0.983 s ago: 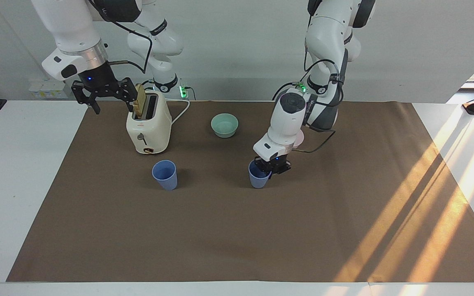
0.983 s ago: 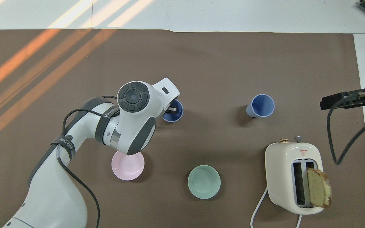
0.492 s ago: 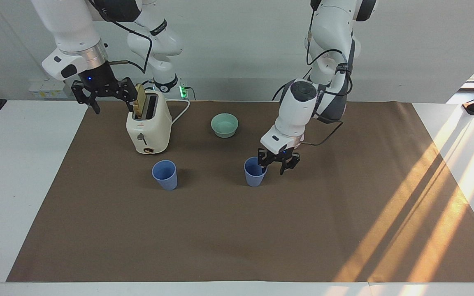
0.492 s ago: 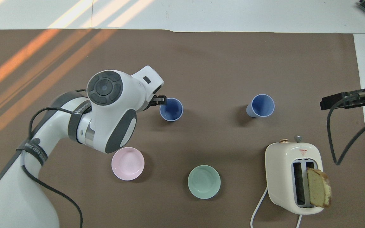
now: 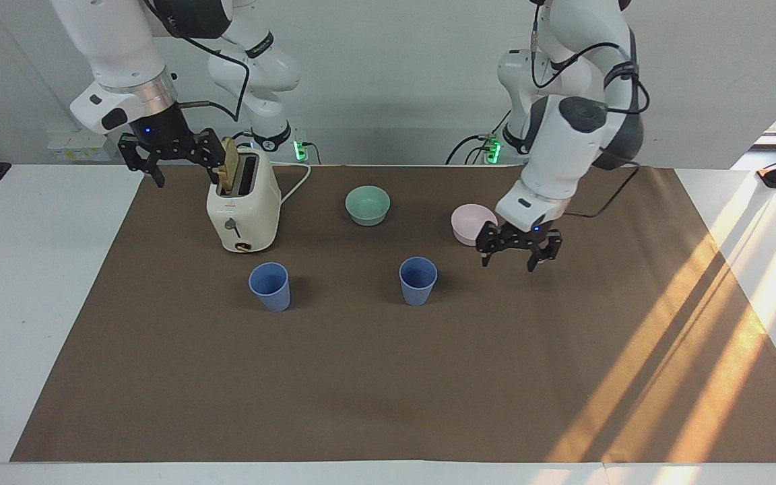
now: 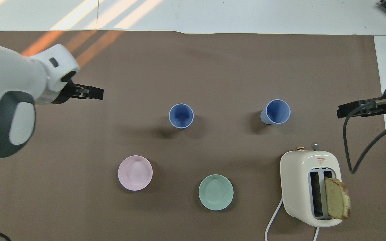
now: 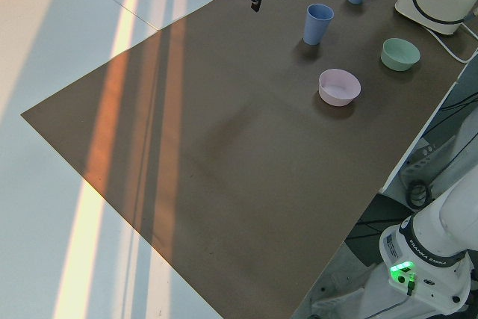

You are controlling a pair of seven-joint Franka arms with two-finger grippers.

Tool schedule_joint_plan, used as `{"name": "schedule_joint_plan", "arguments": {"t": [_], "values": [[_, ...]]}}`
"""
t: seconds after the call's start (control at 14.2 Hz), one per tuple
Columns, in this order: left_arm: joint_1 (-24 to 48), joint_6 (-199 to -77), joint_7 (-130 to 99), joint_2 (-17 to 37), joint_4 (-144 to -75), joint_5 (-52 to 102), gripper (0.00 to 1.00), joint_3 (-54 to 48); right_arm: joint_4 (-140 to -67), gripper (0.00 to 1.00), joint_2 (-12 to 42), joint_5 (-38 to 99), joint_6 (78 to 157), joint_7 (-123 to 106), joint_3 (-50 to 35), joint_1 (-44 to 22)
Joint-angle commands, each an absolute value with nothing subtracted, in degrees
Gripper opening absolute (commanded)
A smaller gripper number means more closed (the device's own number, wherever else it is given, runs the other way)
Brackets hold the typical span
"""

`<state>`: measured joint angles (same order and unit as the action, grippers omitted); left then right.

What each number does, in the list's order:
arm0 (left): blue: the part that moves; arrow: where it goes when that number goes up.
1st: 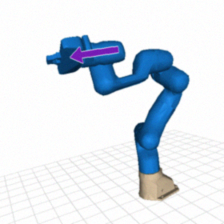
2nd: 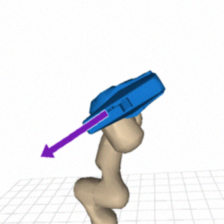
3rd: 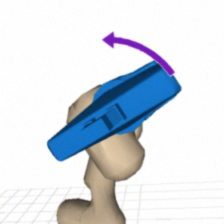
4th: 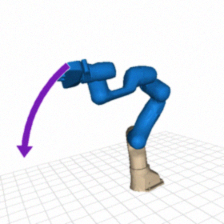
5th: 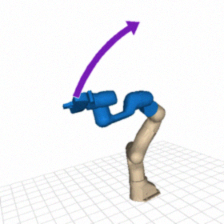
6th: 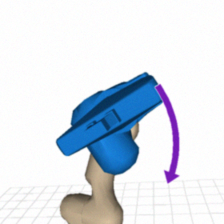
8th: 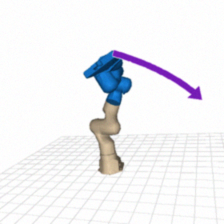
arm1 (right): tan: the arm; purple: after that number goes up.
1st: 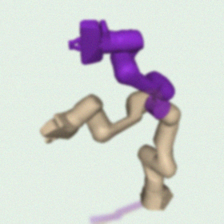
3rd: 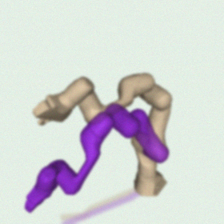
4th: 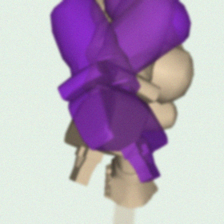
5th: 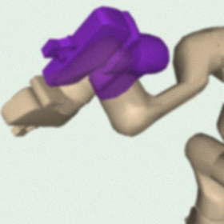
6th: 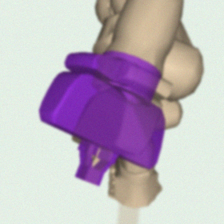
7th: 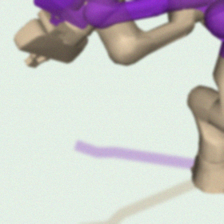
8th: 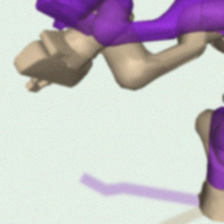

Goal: Stack blue cups with both arms

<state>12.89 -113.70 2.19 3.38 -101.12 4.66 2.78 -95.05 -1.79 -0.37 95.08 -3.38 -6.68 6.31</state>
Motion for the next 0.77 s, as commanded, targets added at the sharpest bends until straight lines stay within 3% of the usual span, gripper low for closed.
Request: {"name": "schedule_joint_plan", "arguments": {"t": [0.0, 0.42, 0.7], "values": [[8.3, -105.2, 6.2, 3.1, -94.5, 4.2, 1.00, 2.0, -102.8, 1.00, -2.8, -0.8, 103.0, -2.7, -6.9, 6.8], [5.1, -96.2, 8.2, 3.8, -87.6, 2.5, 1.00, 3.1, -104.9, 1.00, 8.3, -0.8, 116.5, -2.3, -7.4, 4.9], [5.1, -96.8, 12.4, 3.3, -88.1, 1.8, 1.00, 3.3, -105.4, 1.00, 13.1, -0.8, 122.2, 0.2, -7.6, 2.6]]}}
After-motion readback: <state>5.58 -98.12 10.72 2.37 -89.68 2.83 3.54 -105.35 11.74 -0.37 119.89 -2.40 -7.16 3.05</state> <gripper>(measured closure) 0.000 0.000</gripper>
